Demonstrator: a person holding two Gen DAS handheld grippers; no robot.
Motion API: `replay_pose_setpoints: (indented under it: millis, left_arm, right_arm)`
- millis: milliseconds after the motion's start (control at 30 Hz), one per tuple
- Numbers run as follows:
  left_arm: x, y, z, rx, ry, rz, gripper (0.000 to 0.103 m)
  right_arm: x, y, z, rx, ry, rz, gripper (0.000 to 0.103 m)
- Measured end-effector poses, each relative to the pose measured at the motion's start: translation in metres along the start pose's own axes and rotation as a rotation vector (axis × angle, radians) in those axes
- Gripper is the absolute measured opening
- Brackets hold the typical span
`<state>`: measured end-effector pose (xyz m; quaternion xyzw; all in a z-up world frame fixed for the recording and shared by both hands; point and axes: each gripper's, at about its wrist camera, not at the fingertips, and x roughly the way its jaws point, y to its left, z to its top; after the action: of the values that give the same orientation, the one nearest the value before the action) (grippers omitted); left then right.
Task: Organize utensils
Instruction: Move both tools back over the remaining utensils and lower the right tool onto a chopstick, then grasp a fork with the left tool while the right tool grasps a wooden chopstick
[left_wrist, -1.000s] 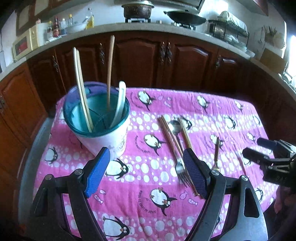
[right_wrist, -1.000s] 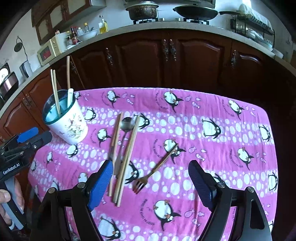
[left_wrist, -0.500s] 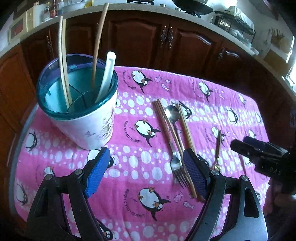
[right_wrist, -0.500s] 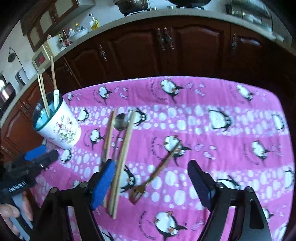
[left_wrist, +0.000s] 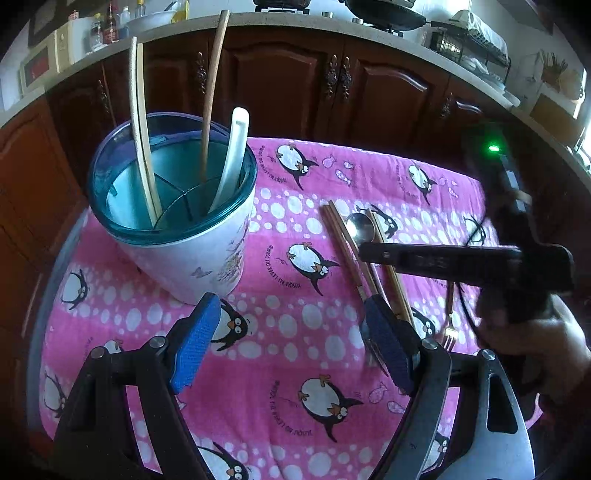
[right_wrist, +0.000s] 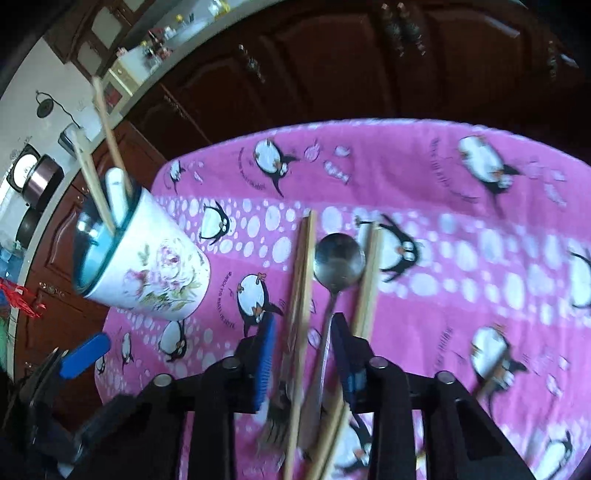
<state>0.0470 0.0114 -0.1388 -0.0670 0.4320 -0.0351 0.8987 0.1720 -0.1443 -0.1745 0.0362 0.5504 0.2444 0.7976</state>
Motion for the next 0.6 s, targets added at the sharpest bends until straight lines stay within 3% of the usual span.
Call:
replay_pose_setpoints:
  millis: [167, 400, 600]
  left_arm:
    - [0.010, -0.002, 0.002, -0.007, 0.013, 0.001, 0.081]
    - [0.039, -0.015, 0.015, -0.026, 0.037, -0.016, 0.080]
    - [0.077, -0.046, 0.031, 0.004, 0.065, 0.001, 0.065]
  right_arm:
    - [0.024, -0.011, 0.005, 0.047, 0.054, 0.037, 0.006]
    - [-0.020, -0.039, -0.009, 0.108, -0.033, 0.065, 0.005]
    - [-0.057, -0.071, -0.028, 0.184, -0.085, 0.070, 0.005]
